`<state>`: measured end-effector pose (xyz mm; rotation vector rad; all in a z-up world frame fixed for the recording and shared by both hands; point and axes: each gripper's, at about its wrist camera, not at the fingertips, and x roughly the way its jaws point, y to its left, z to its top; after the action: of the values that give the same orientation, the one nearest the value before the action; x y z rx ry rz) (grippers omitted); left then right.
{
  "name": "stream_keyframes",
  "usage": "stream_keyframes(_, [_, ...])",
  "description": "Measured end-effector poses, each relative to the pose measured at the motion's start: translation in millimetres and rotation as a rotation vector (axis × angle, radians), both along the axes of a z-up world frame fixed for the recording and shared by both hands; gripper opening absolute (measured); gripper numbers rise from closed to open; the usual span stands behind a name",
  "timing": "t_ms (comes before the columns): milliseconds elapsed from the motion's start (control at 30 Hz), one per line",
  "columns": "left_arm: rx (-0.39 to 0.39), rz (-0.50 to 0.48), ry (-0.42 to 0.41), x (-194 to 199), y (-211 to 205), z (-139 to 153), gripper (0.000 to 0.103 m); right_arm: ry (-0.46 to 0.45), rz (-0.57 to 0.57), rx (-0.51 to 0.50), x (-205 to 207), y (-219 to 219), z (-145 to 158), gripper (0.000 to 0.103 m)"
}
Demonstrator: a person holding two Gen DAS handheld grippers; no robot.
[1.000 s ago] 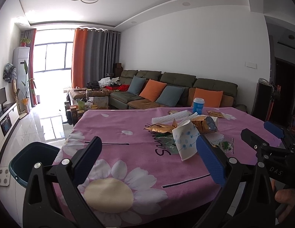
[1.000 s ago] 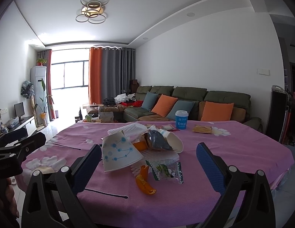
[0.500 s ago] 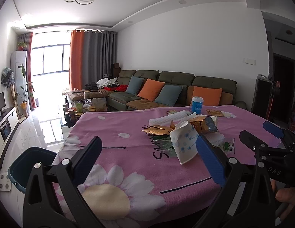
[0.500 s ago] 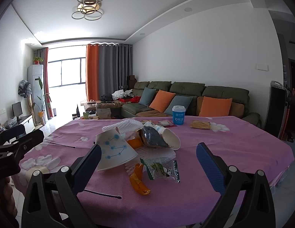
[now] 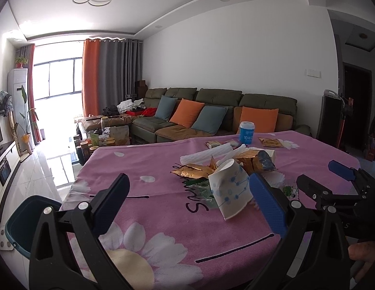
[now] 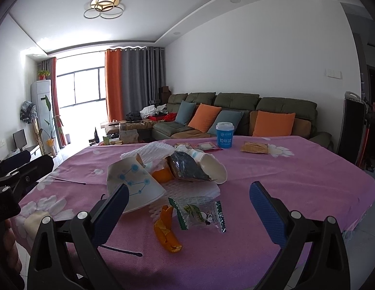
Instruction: Collect trash
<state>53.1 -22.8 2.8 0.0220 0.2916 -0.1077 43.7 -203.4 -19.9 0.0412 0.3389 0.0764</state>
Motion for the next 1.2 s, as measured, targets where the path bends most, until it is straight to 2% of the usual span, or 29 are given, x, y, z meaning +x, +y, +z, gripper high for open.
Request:
stream_keyframes(333, [0.044,-0.064,0.043,41.8,-26.6,-7.7,0.098,0.199,-0.001,0.019,44.2,-15.3,-23.4,0.096])
stream_keyframes(533, [0.048,-0.088,0.089,64.6,-36.2,-14.9,0.098,0.271,0.019,0.005,60.6,-16.7,-34.3,0.094])
stream_keyframes(667, [0.048,-0.101,0.111,75.3,-42.5,-18.8,0.098,0.332,0.038,0.008,72.6,-18.3,-39.7,0.075])
stream_keyframes(767, [0.053,-0.113,0.123,82.1,-46.6,-21.7,0.098,0.372,0.05,0.001,77.1,-17.5,-43.5,0.07])
stream_keyframes(867, [0.061,-0.13,0.135,89.4,-53.1,-23.3,0.098,0.389,0.061,-0.008,78.1,-18.0,-46.1,0.061])
stream_keyframes(1200, [0.095,-0.144,0.189,119.8,-72.9,-37.4,0.098,0.375,0.078,0.021,75.9,-25.3,-43.2,0.037])
